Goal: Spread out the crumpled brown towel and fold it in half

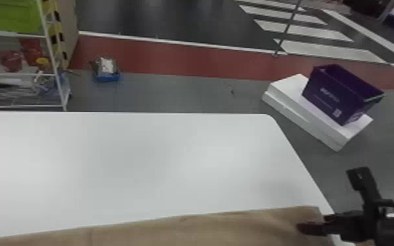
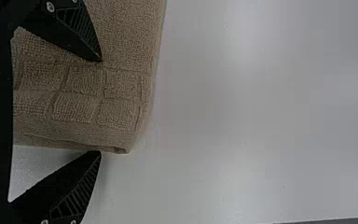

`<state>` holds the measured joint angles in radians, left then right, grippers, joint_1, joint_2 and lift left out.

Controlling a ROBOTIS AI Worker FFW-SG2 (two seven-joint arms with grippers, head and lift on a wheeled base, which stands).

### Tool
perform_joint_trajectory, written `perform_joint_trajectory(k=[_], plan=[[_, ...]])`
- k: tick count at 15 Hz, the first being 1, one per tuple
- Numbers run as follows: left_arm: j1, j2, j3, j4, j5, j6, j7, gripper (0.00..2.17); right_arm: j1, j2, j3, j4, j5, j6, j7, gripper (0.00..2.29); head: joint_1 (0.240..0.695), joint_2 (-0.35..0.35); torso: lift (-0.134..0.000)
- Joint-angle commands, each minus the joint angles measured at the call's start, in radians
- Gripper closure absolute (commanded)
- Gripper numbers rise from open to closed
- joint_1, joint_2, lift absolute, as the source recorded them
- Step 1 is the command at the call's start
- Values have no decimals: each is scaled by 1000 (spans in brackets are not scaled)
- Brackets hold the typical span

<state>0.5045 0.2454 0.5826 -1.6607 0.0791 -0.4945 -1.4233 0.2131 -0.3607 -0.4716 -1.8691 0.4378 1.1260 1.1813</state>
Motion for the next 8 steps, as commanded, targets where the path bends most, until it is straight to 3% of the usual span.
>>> perform_joint_trajectory(k=[1,5,8], plan=[[0,0,0,-1,-1,0,0,80,3,-9,-32,-42,-28,70,9,87,695,-272,-124],[0,2,5,1,-1,0,-3,80,31,-11,-73,-125,-42,119,44,83,695,-282,-124],[0,3,8,7,-1,0,-2,80,11,-9,-98,-134,-123,177,32,97,695,-282,-124]])
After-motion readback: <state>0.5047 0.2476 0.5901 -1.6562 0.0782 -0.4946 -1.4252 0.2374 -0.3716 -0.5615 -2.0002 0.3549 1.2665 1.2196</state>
